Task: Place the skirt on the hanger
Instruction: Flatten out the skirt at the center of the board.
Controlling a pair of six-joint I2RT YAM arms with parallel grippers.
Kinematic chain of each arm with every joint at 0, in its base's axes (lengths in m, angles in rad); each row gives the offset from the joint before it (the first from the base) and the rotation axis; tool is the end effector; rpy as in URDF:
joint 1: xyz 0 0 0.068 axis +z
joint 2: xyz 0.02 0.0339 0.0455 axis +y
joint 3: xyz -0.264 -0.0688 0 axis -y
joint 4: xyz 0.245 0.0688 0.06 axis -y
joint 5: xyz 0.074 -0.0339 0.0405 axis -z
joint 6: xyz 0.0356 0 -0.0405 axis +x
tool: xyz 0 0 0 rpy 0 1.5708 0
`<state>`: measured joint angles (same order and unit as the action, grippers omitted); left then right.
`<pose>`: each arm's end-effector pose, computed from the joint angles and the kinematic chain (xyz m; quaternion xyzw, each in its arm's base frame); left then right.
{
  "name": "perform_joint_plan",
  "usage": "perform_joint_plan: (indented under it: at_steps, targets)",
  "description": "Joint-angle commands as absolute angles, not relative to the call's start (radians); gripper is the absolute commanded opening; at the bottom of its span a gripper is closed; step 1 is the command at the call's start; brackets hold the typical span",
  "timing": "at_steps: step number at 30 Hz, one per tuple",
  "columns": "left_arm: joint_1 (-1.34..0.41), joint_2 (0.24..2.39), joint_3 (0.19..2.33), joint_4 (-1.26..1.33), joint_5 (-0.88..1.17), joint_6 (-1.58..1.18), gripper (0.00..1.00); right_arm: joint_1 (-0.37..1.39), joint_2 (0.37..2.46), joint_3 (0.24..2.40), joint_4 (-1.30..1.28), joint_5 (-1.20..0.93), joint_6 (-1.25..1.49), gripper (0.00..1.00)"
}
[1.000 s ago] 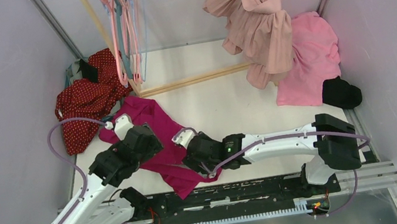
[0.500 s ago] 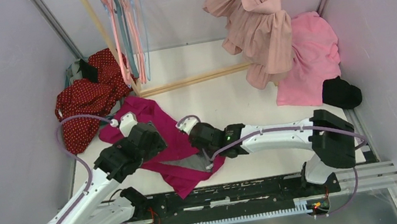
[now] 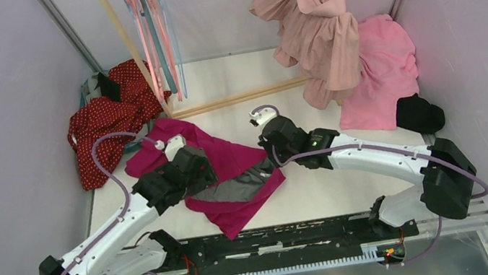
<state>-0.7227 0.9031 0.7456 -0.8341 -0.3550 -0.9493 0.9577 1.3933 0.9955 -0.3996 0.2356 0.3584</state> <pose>0.1332 -0.1010 0.2518 -0.1567 0.9316 -0.0951 0.3140 0.1785 0.2393 0.2560 -0.2291 0.8918 0.1429 0.3629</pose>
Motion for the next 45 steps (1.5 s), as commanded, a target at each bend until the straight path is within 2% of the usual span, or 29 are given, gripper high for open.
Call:
perform_joint_plan:
  at_steps: [1, 9, 21, 27, 40, 45]
  targets:
    - [-0.807, 0.954, 0.756, -0.765, -0.376, -0.934, 0.82, 0.914, 1.317, 0.972, -0.415, 0.207, 0.374, 0.01]
    - [-0.991, 1.154, 0.834, -0.889, -0.626, -1.011, 0.81, 0.850, 1.292, 0.941, -0.427, 0.141, 0.365, 0.01]
    - [-1.075, 1.323, 0.936, -1.055, -0.797, -1.081, 0.81, 0.746, 1.256, 0.900, -0.433, 0.042, 0.348, 0.01]
    - [-1.100, 1.390, 0.944, -1.050, -0.776, -1.065, 0.83, 0.721, 1.257, 0.894, -0.428, 0.014, 0.345, 0.01]
    - [-1.135, 1.303, 0.862, -0.934, -0.679, -0.986, 0.88, 0.701, 1.256, 0.885, -0.422, -0.010, 0.341, 0.01]
    - [-1.134, 1.345, 0.867, -0.969, -0.722, -1.010, 0.89, 0.698, 1.254, 0.884, -0.424, -0.012, 0.340, 0.01]
